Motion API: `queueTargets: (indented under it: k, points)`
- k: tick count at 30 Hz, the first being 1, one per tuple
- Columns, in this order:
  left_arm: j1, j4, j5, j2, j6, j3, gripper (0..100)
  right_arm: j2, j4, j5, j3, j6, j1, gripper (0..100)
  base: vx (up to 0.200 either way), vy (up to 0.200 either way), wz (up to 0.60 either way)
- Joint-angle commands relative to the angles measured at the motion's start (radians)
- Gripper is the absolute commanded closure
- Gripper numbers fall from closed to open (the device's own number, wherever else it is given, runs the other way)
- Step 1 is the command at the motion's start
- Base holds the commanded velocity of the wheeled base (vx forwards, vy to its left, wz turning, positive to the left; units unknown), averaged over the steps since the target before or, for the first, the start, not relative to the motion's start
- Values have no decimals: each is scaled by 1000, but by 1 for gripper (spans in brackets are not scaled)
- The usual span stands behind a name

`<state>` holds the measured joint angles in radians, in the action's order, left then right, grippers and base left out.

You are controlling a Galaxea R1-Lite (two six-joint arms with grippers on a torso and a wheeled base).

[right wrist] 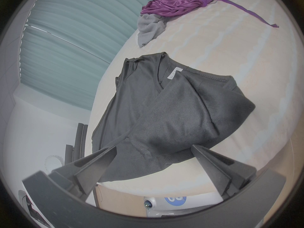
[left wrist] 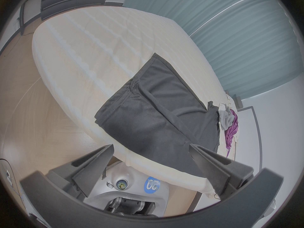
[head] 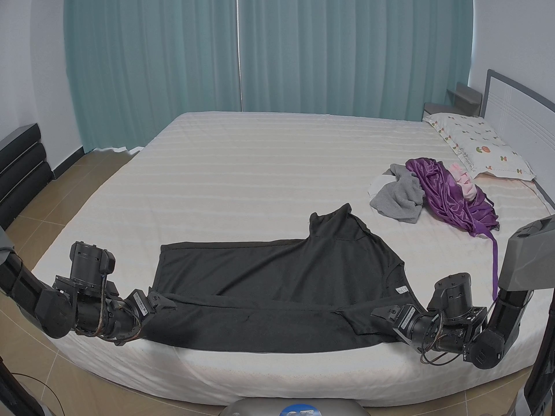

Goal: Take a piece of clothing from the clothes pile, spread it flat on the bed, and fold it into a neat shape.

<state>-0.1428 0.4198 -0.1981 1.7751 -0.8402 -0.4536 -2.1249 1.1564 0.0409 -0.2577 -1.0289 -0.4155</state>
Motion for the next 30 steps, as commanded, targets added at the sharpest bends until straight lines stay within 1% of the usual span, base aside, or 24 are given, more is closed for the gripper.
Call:
queueTargets:
  k: [1, 7, 18, 30]
  points:
    - [0, 1, 0, 3, 0, 0, 0, 6, 5, -9, -3, 0, 1, 0, 0, 0, 0]
    - [0, 19, 0, 4, 0, 7, 0, -1, 49, -32, -9, -3, 7, 0, 0, 0, 0]
    - [0, 20, 2, 12, 1, 9, 0, -41, 40, -41, -17, -17, 6, 0, 0, 0, 0]
    - [0, 20, 3, 17, 1, 9, 0, -55, 42, -50, -31, -19, 32, 0, 0, 0, 0]
